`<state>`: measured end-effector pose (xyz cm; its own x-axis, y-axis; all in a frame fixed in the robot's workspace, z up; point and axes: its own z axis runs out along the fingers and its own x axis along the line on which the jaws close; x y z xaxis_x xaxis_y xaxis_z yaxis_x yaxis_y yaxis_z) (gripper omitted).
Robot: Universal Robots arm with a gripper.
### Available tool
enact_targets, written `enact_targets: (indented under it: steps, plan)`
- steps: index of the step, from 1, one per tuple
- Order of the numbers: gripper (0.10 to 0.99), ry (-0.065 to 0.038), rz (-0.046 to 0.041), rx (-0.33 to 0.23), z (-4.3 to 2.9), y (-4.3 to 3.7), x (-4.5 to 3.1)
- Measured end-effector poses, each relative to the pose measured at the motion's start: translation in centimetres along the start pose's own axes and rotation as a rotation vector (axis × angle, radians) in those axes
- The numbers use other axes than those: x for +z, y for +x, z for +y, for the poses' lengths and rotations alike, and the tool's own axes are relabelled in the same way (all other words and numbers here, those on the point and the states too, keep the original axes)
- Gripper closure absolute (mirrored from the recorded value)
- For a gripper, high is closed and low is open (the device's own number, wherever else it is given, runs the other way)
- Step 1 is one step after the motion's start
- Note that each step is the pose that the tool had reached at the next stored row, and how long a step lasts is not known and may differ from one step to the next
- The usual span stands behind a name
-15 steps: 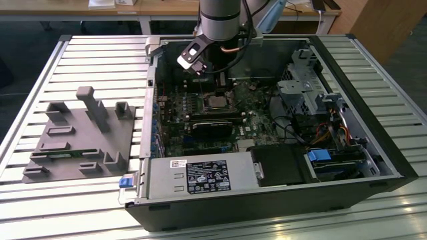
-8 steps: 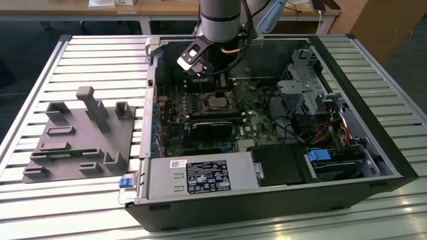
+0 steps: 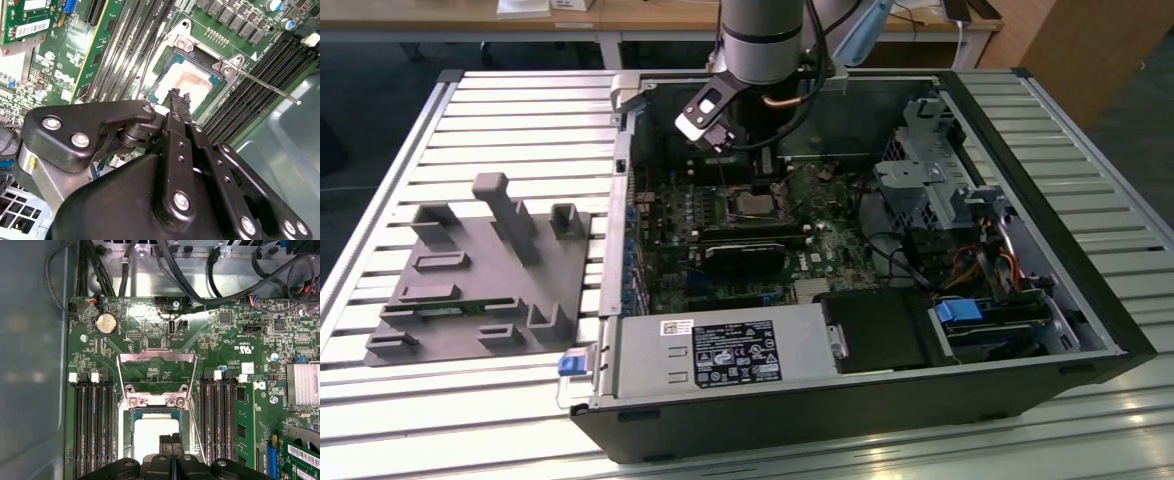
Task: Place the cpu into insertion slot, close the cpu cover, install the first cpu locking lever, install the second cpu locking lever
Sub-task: 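Close the cpu cover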
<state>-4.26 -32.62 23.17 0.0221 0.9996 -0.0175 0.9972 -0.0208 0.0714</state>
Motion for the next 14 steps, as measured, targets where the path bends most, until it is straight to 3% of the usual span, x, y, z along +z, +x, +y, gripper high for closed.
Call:
enact_targets:
  steps: [14]
  plan:
    - [0.98,0.0,0.0,0.0,0.32,0.01,0.02]
